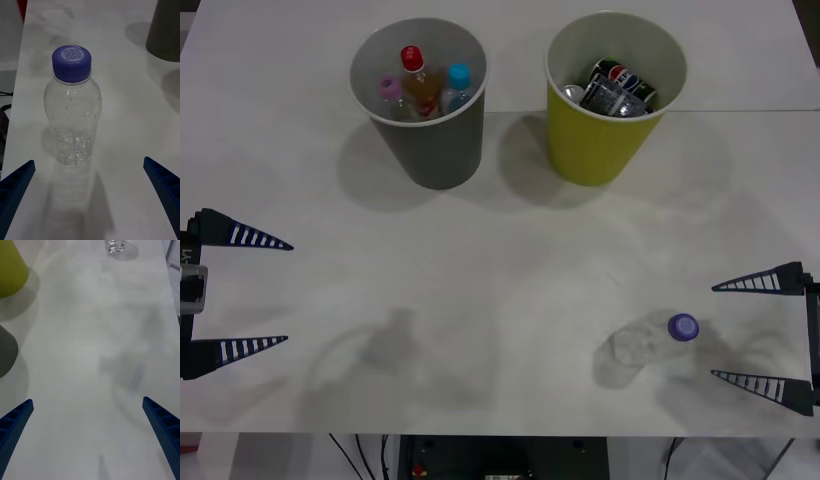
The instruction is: Put the can into the green bin and the plastic bottle into the gray bin
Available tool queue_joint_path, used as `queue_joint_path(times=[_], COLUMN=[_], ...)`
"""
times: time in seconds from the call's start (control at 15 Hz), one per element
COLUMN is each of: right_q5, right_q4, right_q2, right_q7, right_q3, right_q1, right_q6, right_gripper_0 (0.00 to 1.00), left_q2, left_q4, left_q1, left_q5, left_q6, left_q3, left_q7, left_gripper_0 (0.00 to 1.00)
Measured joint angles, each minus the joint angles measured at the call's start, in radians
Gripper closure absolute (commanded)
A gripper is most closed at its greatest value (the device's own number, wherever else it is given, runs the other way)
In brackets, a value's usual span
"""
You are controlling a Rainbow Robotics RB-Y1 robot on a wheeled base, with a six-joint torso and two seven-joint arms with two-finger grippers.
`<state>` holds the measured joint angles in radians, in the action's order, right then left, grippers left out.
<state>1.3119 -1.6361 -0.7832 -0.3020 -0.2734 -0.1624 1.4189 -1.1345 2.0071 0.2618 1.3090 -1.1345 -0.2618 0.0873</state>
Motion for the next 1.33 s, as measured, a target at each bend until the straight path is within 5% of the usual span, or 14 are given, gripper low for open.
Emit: queue_joint_path(times=[0.8,1.33], right_q5=[0.016,0.016], right_q4=[0.423,0.467], right_q2=[0.252,0.319], right_q7=[-0.285,-0.3], right_q3=[0.006,0.03], right_q1=[0.185,0.221], right_q6=[0.124,0.149], right_gripper_0=[0.0,0.0], left_q2=[0.0,0.0], left_q4=[0.0,0.0], left_q1=[0.0,0.0], left_q5=[0.0,0.0], left_q6=[0.0,0.0], left_q3=[0.0,0.0], left_q7=[0.0,0.0], left_gripper_0=[0.0,0.0])
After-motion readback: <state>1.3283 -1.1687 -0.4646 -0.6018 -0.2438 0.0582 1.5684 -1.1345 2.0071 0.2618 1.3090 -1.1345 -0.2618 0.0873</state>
